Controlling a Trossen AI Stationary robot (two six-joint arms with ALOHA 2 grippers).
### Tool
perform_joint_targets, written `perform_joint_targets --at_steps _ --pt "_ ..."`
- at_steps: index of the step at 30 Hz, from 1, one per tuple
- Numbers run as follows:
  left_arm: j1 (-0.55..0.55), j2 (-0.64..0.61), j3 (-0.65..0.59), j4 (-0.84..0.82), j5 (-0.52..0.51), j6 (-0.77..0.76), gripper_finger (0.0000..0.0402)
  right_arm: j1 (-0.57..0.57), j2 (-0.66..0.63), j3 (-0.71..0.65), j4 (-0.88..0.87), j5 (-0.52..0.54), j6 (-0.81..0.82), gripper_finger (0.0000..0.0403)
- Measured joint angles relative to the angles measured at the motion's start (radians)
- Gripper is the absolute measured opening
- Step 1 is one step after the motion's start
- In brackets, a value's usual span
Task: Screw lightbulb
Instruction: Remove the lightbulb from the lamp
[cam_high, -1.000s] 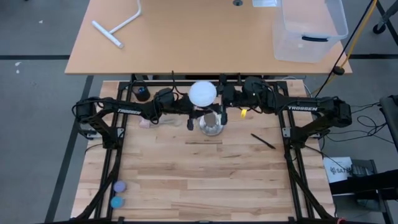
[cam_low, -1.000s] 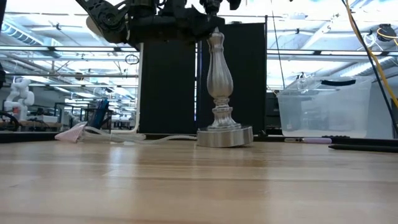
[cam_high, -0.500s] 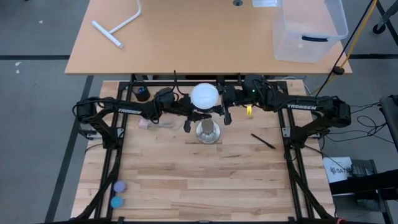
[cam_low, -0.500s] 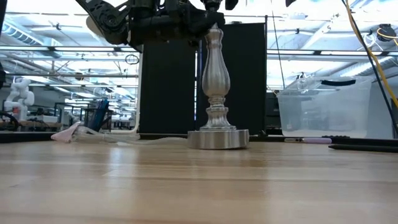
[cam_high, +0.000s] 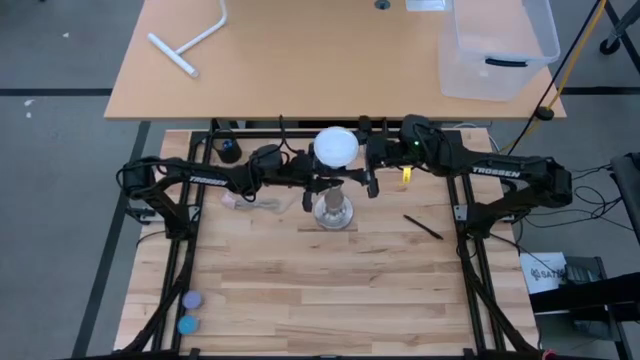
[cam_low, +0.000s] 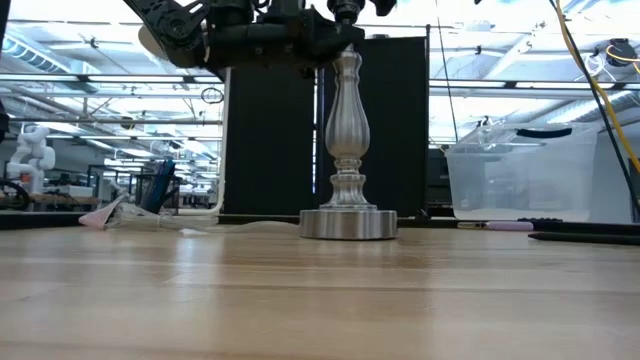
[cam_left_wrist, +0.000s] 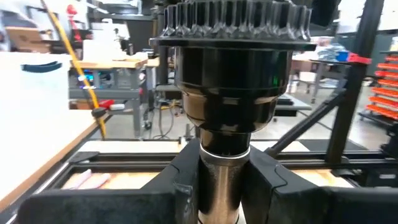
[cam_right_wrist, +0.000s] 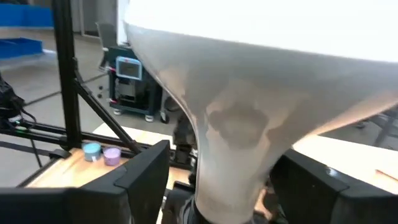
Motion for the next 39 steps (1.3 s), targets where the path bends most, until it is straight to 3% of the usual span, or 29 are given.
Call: perform_joint_targets --at_steps 11,16,18,21,25,39 --pt "-0.025 0.000 -0.002 -0.009 -0.236 0.003 0.0073 0.002 -0.064 0.001 -0.145 0.148 -0.044 0.0257" --pt "-0.040 0.000 -0.002 -0.011 -0.345 0.012 0.0073 0.032 -0.056 0.001 -0.149 0.366 -0.064 0.0256" --pt "-0.043 0.000 -0.002 -0.011 -0.369 0.016 0.0073 0.047 -0.052 0.001 -0.120 0.391 -0.066 0.0256" --pt "-0.045 0.000 -0.002 -0.011 -0.388 0.019 0.0073 0.075 -0.035 0.002 -0.068 0.423 -0.052 0.0256" --pt "-0.045 0.000 -0.002 -0.010 -0.416 0.019 0.0073 0.096 0.002 0.002 -0.040 0.548 -0.044 0.0256" --pt "-0.048 0.000 -0.002 -0.014 -0.427 0.029 0.0073 0.103 0.074 0.002 0.167 0.601 -0.010 0.0253"
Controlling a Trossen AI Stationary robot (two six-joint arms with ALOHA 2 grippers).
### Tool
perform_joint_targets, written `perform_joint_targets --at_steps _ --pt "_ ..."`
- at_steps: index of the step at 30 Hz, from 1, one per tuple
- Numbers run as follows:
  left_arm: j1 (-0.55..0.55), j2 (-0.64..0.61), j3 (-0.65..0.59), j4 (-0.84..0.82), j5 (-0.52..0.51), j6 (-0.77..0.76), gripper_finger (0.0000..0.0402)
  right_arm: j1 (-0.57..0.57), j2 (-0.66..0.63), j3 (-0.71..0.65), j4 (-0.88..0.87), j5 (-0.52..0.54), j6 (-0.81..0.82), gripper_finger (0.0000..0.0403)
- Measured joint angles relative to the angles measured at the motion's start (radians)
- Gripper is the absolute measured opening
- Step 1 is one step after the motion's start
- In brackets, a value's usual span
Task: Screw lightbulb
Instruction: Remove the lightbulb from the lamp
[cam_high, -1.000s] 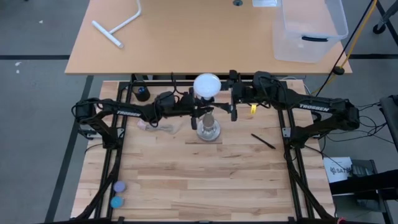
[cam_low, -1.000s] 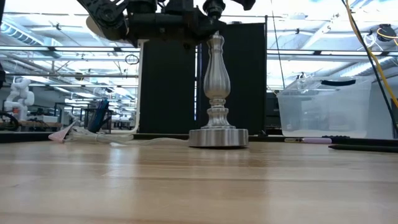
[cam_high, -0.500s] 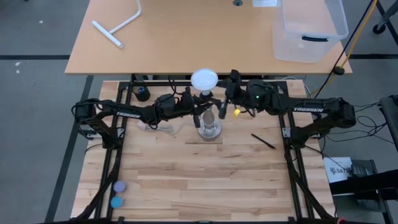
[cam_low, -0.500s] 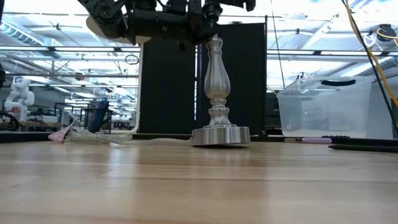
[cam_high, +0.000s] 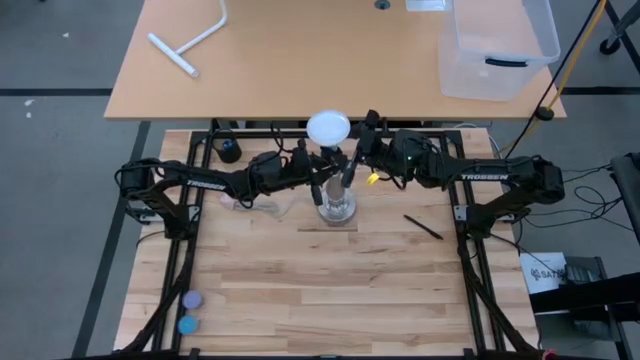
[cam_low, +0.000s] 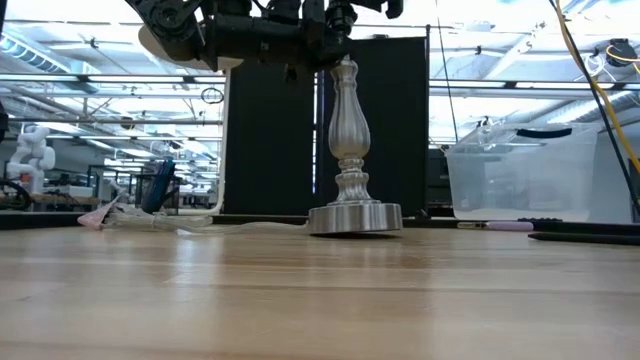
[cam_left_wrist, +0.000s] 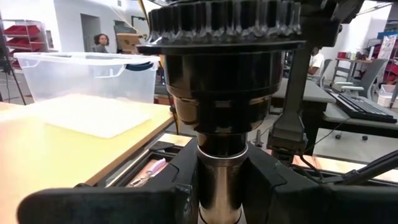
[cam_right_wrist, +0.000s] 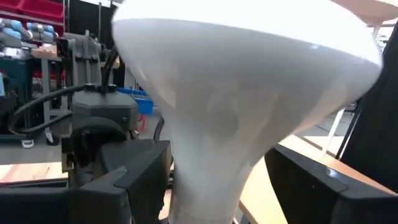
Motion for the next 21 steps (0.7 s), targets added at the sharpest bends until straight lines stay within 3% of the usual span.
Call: perform_joint_targets --at_steps 7,10,15,21 --pt "0.000 0.000 0.000 -0.001 0.007 0.005 0.0073 -0.001 -0.001 0.000 0.001 -0.066 0.025 0.0188" --pt "0.004 0.000 -0.001 -0.002 0.058 0.017 0.0073 -0.001 -0.001 0.000 -0.001 -0.084 0.038 0.0155" --pt "0.010 -0.001 -0.003 -0.005 0.158 0.040 0.0073 -0.009 -0.005 -0.001 -0.008 -0.176 0.051 0.0154" --pt "0.036 -0.002 -0.003 -0.009 0.375 0.042 0.0073 -0.024 -0.005 -0.001 -0.008 -0.327 0.062 0.0154"
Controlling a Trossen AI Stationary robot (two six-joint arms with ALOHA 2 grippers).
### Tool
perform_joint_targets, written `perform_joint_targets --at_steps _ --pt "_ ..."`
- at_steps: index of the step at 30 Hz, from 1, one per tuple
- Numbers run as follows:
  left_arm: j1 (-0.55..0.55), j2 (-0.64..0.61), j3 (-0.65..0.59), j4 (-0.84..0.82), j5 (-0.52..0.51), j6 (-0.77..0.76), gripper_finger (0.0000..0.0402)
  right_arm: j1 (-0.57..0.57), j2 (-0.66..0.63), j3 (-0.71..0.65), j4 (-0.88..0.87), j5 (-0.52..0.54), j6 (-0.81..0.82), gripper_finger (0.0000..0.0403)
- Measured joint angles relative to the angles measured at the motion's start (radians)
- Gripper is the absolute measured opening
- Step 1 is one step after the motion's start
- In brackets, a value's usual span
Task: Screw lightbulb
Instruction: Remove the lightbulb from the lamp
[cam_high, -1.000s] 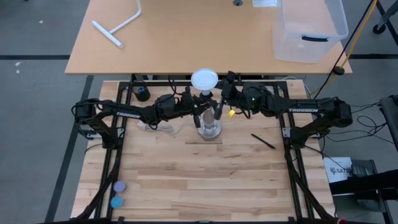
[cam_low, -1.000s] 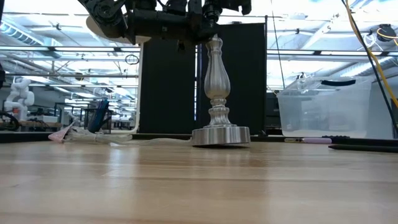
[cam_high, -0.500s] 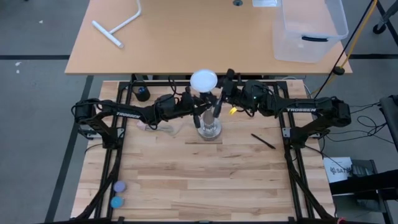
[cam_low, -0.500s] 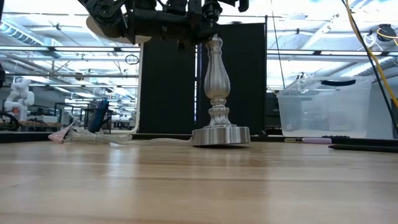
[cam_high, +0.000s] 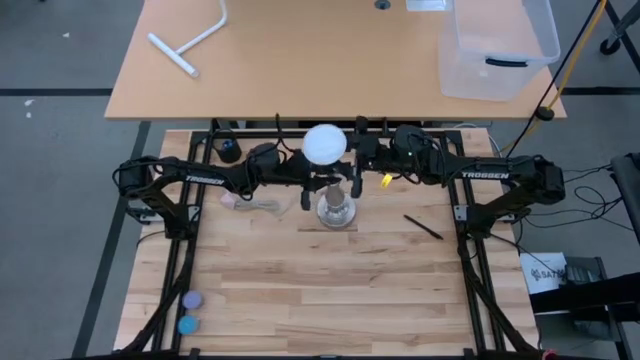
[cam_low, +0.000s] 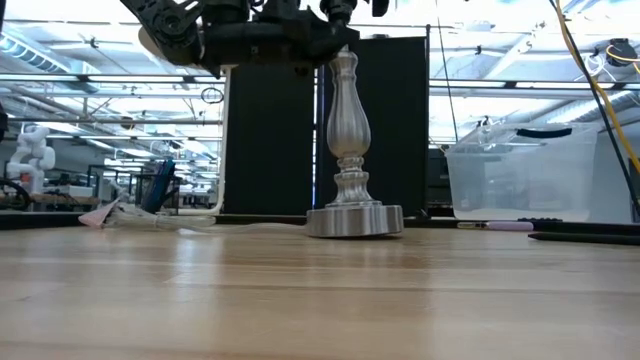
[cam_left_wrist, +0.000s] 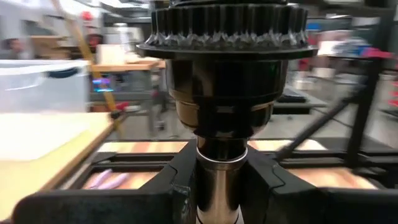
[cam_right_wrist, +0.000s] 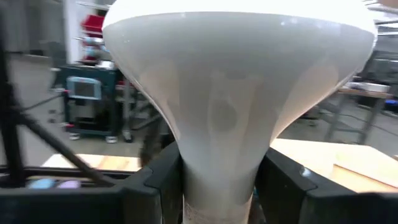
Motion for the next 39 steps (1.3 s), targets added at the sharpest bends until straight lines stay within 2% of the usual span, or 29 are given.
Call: perform_joint_targets --at_steps 9,14,17,23,26,29,36,39 --pt "0.030 0.002 0.004 0.003 0.288 0.002 0.0073 -0.012 0.002 0.000 0.021 -0.173 0.033 0.0154" --pt "0.039 0.003 0.003 0.001 0.348 -0.012 0.0073 -0.008 0.005 0.000 0.031 -0.200 0.039 0.0154" --pt "0.039 0.003 0.003 0.001 0.347 -0.020 0.0073 -0.005 0.005 0.000 0.032 -0.175 0.038 0.0160" --pt "0.039 0.003 0.003 0.001 0.312 -0.036 0.0073 -0.001 0.002 0.001 0.067 -0.158 0.028 0.0253" --pt "0.036 0.002 0.003 0.001 0.265 -0.045 0.0073 0.000 0.001 0.002 0.065 -0.155 0.023 0.0280" --pt "0.036 0.002 0.003 0.001 0.226 -0.057 0.0073 0.001 -0.005 0.002 0.041 -0.113 0.007 0.0285" --pt "0.031 0.002 0.003 -0.008 0.105 -0.062 0.0073 0.004 -0.046 0.003 -0.072 -0.021 -0.043 0.0267" --pt "0.023 0.001 0.004 -0.025 0.036 -0.053 0.0073 0.017 -0.048 0.003 -0.109 0.058 -0.064 0.0263"
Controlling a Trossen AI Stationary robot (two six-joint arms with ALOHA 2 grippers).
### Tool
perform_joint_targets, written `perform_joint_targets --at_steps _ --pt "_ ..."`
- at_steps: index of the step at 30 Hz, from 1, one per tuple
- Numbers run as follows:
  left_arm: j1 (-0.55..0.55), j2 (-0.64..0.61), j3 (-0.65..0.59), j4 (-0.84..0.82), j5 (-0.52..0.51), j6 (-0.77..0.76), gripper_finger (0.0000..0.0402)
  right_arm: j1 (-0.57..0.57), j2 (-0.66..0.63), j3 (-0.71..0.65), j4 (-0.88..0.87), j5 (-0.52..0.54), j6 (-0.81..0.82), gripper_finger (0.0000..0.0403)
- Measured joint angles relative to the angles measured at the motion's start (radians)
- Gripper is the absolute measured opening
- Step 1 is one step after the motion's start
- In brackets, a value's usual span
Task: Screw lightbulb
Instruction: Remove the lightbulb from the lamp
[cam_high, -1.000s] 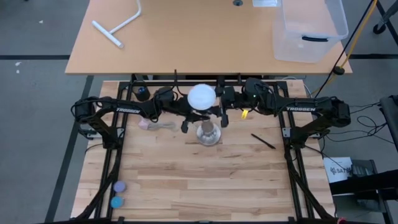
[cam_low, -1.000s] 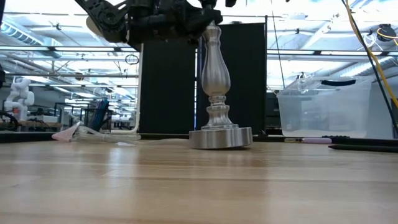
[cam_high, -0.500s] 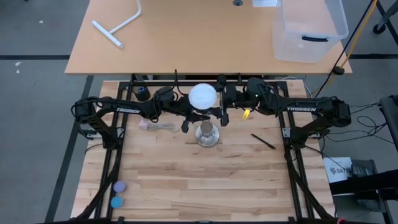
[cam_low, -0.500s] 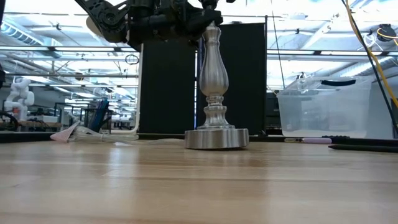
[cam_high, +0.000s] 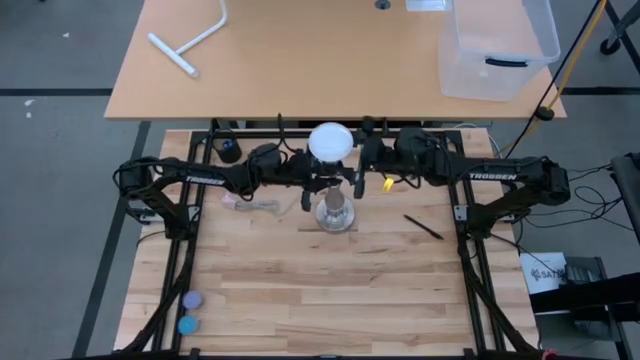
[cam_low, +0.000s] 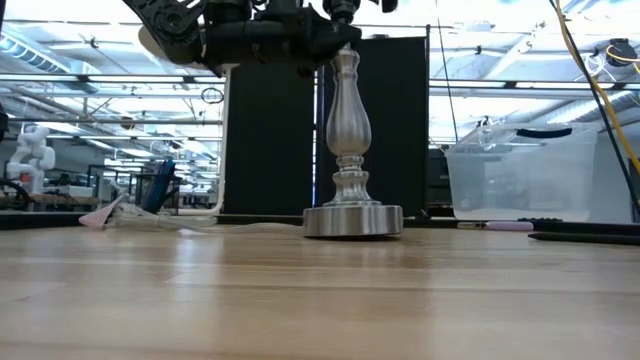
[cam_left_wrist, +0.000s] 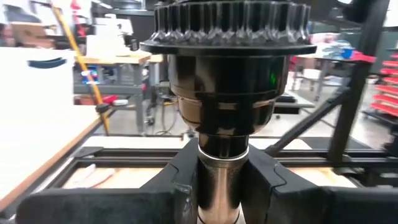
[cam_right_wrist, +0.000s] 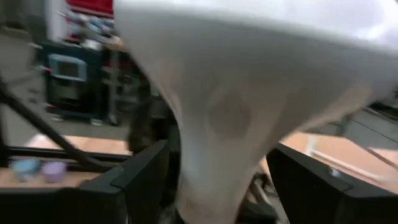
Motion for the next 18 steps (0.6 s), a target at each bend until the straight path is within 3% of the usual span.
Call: perform_joint_targets --at_steps 4,9,18 --pt "-0.011 -0.001 0.000 -0.002 -0.053 0.014 0.0073 0.022 0.000 0.000 -0.015 0.135 -0.033 0.0262" --pt "-0.024 -0.001 0.000 -0.002 -0.142 0.019 0.0073 0.058 0.001 0.000 -0.025 0.176 -0.031 0.0262" --pt "-0.028 -0.001 0.001 0.003 -0.229 0.014 0.0073 0.144 0.013 0.000 -0.015 0.450 -0.056 0.0262"
